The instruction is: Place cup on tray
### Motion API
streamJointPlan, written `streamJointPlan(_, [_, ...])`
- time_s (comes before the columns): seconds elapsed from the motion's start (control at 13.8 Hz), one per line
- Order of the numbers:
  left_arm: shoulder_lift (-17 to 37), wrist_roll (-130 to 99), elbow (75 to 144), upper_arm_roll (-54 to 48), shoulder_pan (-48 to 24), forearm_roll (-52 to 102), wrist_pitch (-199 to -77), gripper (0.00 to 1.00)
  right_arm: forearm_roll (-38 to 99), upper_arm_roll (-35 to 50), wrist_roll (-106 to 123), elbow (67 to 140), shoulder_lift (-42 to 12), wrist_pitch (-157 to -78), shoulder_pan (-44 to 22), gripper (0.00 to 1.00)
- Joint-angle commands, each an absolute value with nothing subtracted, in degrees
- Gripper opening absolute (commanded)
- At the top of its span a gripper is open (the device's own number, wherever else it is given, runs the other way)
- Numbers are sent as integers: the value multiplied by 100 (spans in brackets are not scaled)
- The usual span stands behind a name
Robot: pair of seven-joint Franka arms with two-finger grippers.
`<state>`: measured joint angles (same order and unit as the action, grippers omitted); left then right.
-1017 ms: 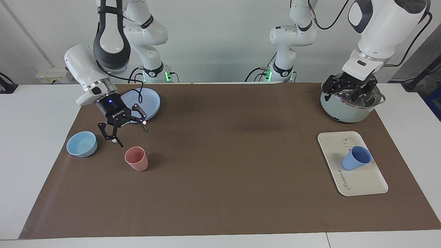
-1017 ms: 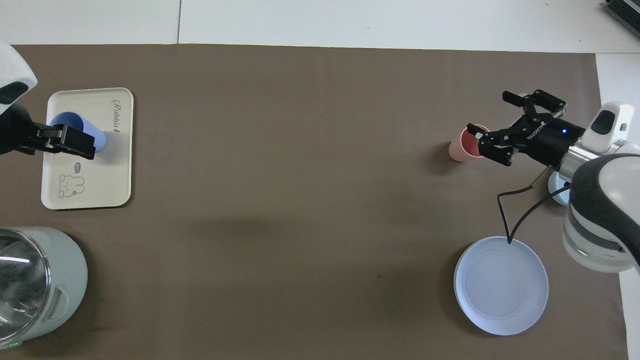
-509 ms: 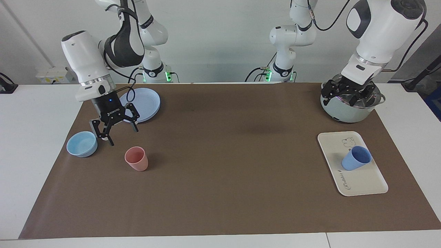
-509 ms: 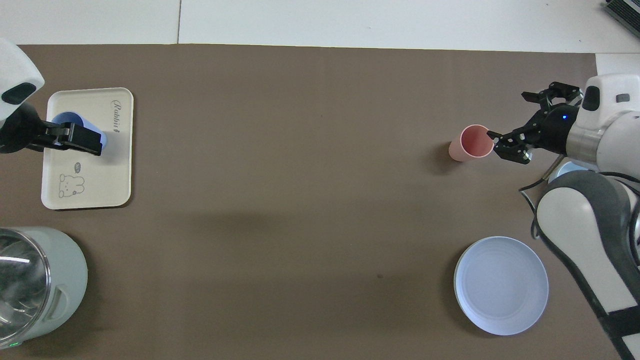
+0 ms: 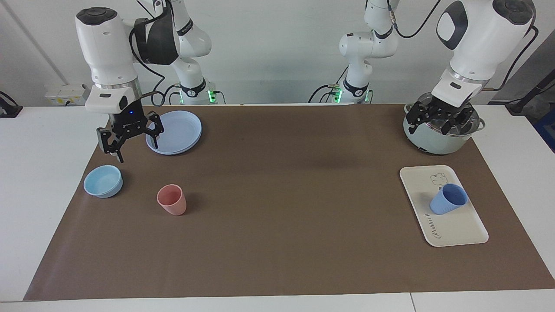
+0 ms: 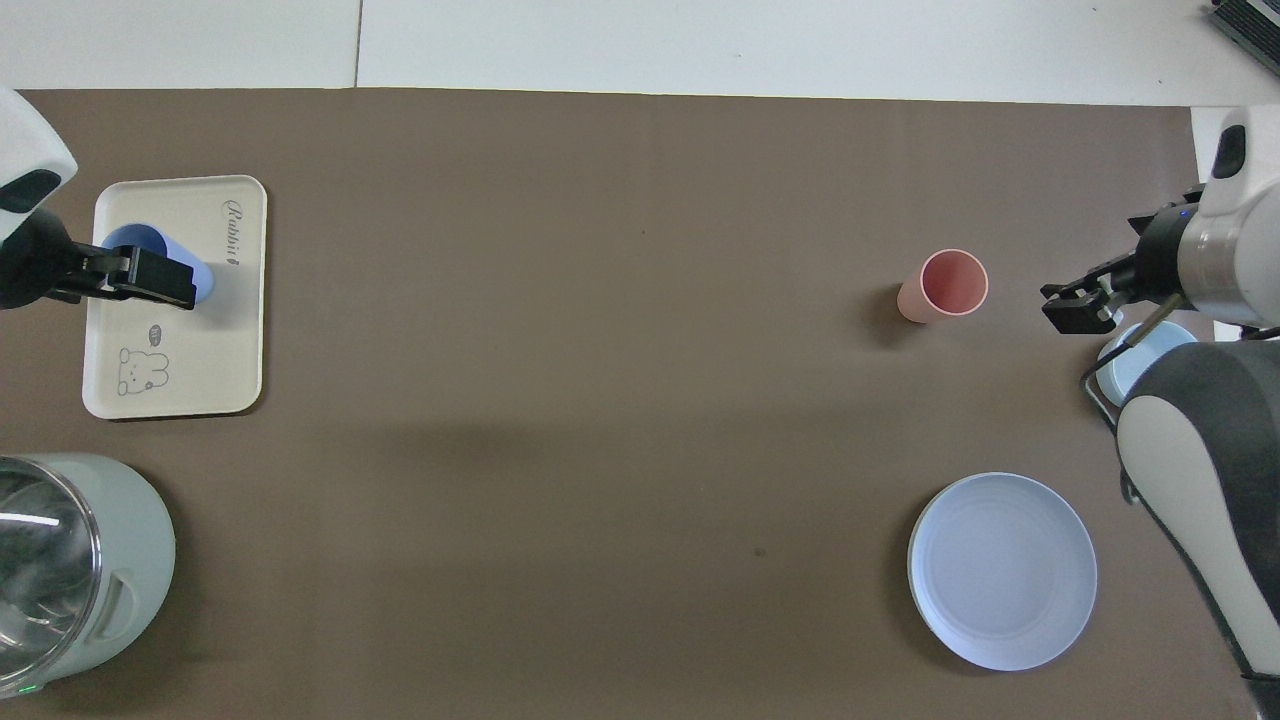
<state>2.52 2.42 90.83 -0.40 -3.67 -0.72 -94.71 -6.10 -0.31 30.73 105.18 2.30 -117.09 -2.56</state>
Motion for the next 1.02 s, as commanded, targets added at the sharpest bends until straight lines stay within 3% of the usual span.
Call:
streamJointPlan(0.0, [26, 272, 9360, -9, -212, -227, -9423, 100, -660, 35, 1413, 10425, 395, -11129, -237, 100])
streamJointPlan(0.36, [-18, 290, 9369, -9, -219, -465, -9237, 100, -18, 44, -1176, 10029, 527, -10154, -246, 100])
streamJointPlan(0.58, [-17, 316, 9378, -62, -255, -624, -9299, 100, -114, 35, -1143, 8976, 177, -8828, -176, 100])
streamJointPlan(0.94, [-44, 316, 9440, -70, -255, -624, -9352, 100, -360, -18, -659, 9175, 158, -8798, -53, 100])
